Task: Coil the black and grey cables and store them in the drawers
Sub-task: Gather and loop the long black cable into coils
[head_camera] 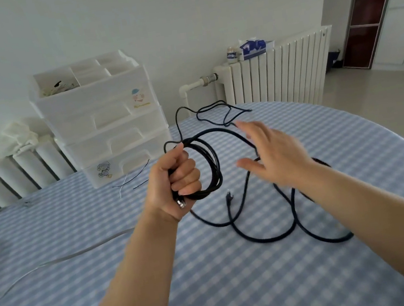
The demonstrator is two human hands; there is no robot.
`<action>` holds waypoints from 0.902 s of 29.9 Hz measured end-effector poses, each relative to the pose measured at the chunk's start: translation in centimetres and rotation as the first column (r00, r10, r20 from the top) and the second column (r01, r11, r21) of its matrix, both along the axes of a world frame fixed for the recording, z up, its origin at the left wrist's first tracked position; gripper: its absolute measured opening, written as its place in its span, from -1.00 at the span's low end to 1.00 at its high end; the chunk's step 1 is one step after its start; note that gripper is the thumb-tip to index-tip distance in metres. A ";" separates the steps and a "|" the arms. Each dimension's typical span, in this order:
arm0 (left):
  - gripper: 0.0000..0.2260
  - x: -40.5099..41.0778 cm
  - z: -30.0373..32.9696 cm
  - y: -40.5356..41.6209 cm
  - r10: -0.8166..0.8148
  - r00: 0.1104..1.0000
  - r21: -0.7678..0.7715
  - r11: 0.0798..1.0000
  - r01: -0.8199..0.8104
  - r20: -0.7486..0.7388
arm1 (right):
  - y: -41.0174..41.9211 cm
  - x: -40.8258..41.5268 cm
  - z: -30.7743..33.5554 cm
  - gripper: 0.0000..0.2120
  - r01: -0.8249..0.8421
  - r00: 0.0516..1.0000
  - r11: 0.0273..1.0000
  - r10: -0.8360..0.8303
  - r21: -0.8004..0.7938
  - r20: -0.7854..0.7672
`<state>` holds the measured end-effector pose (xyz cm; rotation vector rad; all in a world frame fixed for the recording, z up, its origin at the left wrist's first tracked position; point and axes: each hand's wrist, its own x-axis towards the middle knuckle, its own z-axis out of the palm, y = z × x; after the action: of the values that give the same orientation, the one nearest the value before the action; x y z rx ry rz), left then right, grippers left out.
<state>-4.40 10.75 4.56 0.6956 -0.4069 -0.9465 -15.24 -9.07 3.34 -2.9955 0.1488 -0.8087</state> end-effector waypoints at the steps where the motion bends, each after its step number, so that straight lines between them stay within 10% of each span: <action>1: -0.60 0.1 -0.3 0.0 0.008 1.000 0.000 1.000 -0.008 -0.020 | 0.9 0.2 -0.3 -0.16 -0.019 1.000 1.000 0.019 0.007 0.001; 5: -0.59 0.0 -0.9 -0.3 -0.007 0.999 0.008 1.000 0.008 -0.046 | 4.2 1.3 0.2 -0.18 0.018 1.000 0.877 -0.027 0.480 0.011; 8: -0.62 -0.2 -1.1 -0.5 -0.129 0.991 -0.015 0.992 0.128 -0.029 | 4.7 2.6 1.6 -0.33 -0.046 0.987 0.482 0.154 0.875 -0.033; 13: -0.57 -0.5 -1.0 -0.8 -0.140 0.990 0.024 0.990 0.140 0.009 | 4.7 2.7 1.9 -0.45 -0.117 0.942 0.021 0.318 0.993 0.104; 21: -0.47 -2.2 -0.7 -2.0 0.060 0.990 0.195 0.977 -0.084 0.130 | 7.3 3.3 0.1 -0.52 -0.187 0.972 -0.084 -0.160 0.979 0.172; 27: -0.57 -2.0 -0.2 -1.5 -0.043 0.999 0.064 0.997 0.044 -0.004 | 7.0 3.1 -0.3 -0.47 -0.226 0.973 -0.166 -0.086 0.960 0.214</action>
<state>-6.35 9.24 4.37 0.7463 -0.3919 -1.0052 -12.15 -2.02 3.06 -1.2544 0.3783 -0.4942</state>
